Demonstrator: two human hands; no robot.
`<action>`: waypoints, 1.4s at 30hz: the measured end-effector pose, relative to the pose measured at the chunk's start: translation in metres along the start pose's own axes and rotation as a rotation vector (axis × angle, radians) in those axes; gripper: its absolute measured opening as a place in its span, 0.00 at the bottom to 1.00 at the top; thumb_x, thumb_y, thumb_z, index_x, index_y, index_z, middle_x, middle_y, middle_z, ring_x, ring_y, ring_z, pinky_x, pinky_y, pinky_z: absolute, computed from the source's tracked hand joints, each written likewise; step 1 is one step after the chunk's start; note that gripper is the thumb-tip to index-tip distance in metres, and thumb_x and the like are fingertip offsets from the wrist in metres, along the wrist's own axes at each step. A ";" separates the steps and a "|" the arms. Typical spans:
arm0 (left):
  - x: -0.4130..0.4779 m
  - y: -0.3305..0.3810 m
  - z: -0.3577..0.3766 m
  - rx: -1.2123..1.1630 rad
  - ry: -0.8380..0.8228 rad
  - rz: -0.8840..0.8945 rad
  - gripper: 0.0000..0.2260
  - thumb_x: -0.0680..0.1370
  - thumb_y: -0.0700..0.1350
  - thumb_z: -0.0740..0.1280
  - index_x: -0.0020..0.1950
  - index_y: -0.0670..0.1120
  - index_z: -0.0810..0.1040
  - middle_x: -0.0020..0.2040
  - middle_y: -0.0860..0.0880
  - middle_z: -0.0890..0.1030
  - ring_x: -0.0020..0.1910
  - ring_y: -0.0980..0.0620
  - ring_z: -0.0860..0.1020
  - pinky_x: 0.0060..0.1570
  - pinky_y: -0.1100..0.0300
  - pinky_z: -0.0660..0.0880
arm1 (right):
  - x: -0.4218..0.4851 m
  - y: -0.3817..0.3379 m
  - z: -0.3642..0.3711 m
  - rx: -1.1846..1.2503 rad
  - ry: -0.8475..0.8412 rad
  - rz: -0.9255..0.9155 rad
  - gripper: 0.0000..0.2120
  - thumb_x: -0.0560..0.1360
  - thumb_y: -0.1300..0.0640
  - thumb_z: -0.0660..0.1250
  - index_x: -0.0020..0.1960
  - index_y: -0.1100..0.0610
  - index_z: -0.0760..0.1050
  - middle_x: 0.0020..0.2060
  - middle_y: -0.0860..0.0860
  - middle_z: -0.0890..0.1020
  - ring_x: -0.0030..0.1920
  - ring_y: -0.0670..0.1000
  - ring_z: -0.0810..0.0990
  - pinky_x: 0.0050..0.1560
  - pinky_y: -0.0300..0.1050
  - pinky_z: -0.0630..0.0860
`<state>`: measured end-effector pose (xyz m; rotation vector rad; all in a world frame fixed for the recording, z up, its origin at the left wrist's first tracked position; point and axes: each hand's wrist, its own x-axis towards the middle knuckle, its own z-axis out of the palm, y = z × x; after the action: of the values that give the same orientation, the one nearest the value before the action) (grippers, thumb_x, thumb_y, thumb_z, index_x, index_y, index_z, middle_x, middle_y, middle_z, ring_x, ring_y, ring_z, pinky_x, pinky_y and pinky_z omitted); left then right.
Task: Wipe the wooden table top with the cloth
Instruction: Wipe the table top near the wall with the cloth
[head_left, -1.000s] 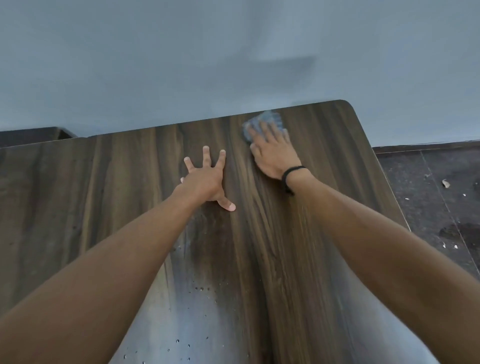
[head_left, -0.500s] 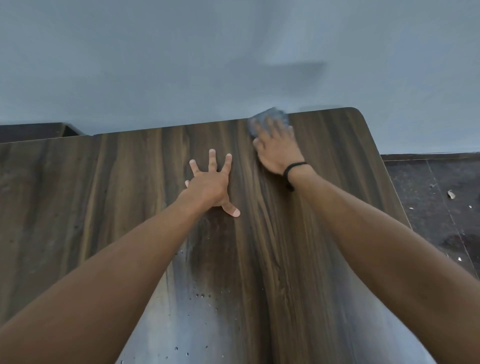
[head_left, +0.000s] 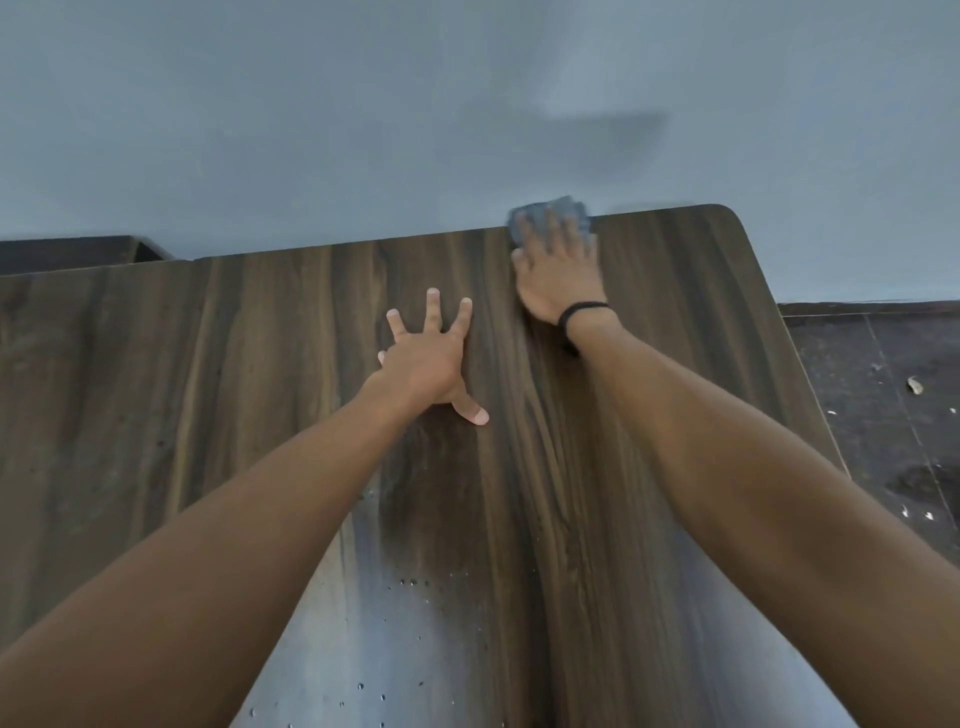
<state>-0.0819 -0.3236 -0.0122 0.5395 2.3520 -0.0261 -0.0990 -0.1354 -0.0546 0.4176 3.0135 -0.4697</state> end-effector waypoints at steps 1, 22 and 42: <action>0.000 -0.002 0.001 0.004 0.005 0.013 0.64 0.61 0.62 0.79 0.77 0.56 0.31 0.77 0.48 0.29 0.73 0.28 0.36 0.69 0.31 0.57 | -0.014 -0.005 0.010 -0.044 -0.013 -0.104 0.26 0.85 0.46 0.45 0.82 0.45 0.46 0.82 0.50 0.47 0.81 0.54 0.43 0.78 0.61 0.41; 0.003 -0.053 0.010 0.044 0.069 0.060 0.67 0.55 0.69 0.77 0.78 0.55 0.33 0.78 0.49 0.32 0.76 0.34 0.37 0.71 0.33 0.55 | -0.080 0.020 0.011 -0.025 0.037 -0.077 0.26 0.84 0.49 0.50 0.81 0.45 0.53 0.81 0.52 0.54 0.80 0.55 0.50 0.78 0.64 0.46; 0.000 -0.088 -0.006 0.140 -0.060 -0.049 0.69 0.58 0.63 0.80 0.75 0.54 0.26 0.75 0.48 0.26 0.74 0.31 0.34 0.71 0.34 0.52 | -0.018 -0.066 0.024 -0.062 -0.032 -0.193 0.26 0.84 0.46 0.46 0.82 0.45 0.48 0.82 0.51 0.49 0.81 0.55 0.45 0.77 0.61 0.43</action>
<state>-0.1193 -0.4030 -0.0191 0.5416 2.3160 -0.2279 -0.0994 -0.2084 -0.0567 0.1143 3.0418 -0.3889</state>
